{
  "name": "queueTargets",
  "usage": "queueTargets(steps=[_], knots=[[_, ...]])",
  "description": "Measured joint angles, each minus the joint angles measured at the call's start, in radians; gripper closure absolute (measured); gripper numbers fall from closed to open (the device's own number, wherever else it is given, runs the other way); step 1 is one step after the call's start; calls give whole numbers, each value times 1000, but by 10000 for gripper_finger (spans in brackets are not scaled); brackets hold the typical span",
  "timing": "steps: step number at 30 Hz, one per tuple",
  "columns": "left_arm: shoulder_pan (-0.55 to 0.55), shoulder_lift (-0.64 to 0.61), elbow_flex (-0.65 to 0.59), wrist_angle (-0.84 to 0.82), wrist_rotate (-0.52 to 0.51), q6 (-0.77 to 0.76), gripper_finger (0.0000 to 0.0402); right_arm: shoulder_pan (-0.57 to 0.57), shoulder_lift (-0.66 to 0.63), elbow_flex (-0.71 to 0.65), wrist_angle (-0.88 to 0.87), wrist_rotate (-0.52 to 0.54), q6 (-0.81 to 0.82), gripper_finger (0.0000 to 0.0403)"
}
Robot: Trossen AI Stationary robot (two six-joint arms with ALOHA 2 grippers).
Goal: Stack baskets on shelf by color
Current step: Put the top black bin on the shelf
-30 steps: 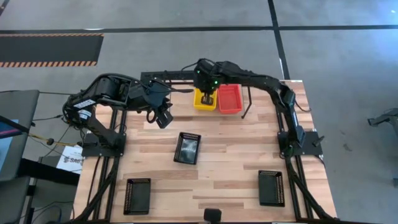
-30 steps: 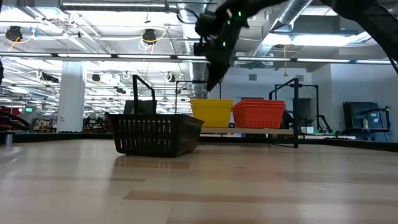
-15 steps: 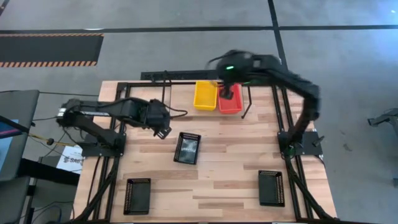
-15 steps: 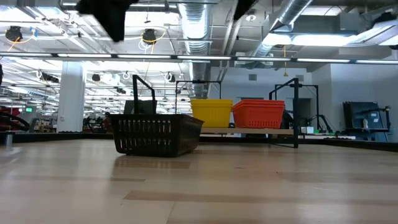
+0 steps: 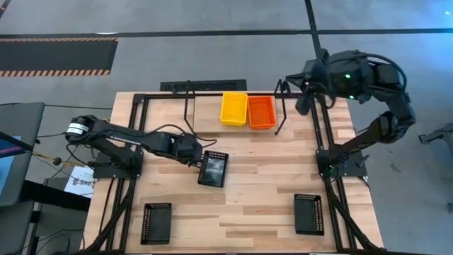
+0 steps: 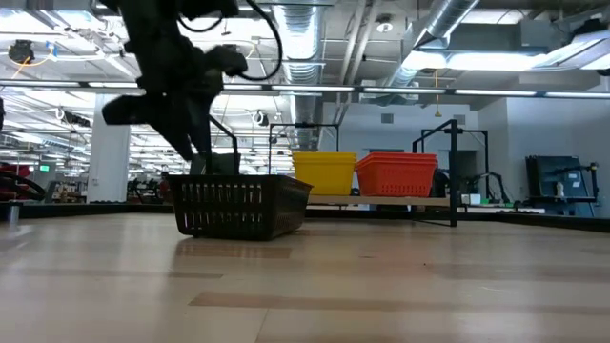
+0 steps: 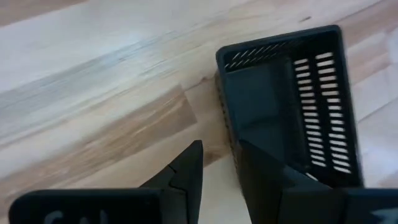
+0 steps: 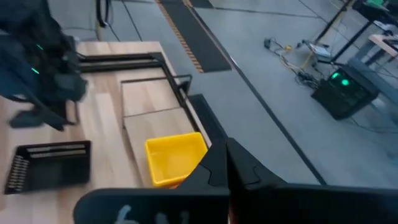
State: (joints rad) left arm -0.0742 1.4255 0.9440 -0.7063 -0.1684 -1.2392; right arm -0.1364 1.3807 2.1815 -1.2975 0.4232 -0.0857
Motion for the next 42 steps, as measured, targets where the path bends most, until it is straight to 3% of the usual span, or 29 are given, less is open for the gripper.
queueTargets(steps=[7, 10, 17, 24, 30, 34, 42], knots=[[14, 105, 4, 147, -11, 70, 317, 21, -19, 0, -14, -1, 11, 380], [35, 141, 4, 200, 42, 102, 317, 15, -18, 0, -18, -1, 10, 368], [73, 199, 4, 196, 147, 65, 317, 17, -18, -1, -60, -1, 9, 361], [72, 189, 80, 191, 125, 71, 317, 16, -18, -1, -81, -2, 7, 361], [70, 188, 204, 79, 75, 162, 317, 16, -18, -1, -94, -2, 7, 361], [85, 188, 228, -21, 107, 232, 317, 16, -18, -1, -111, -2, 5, 361], [86, 188, 228, -270, 141, 154, 317, 16, -18, -1, -113, -3, 0, 361]])
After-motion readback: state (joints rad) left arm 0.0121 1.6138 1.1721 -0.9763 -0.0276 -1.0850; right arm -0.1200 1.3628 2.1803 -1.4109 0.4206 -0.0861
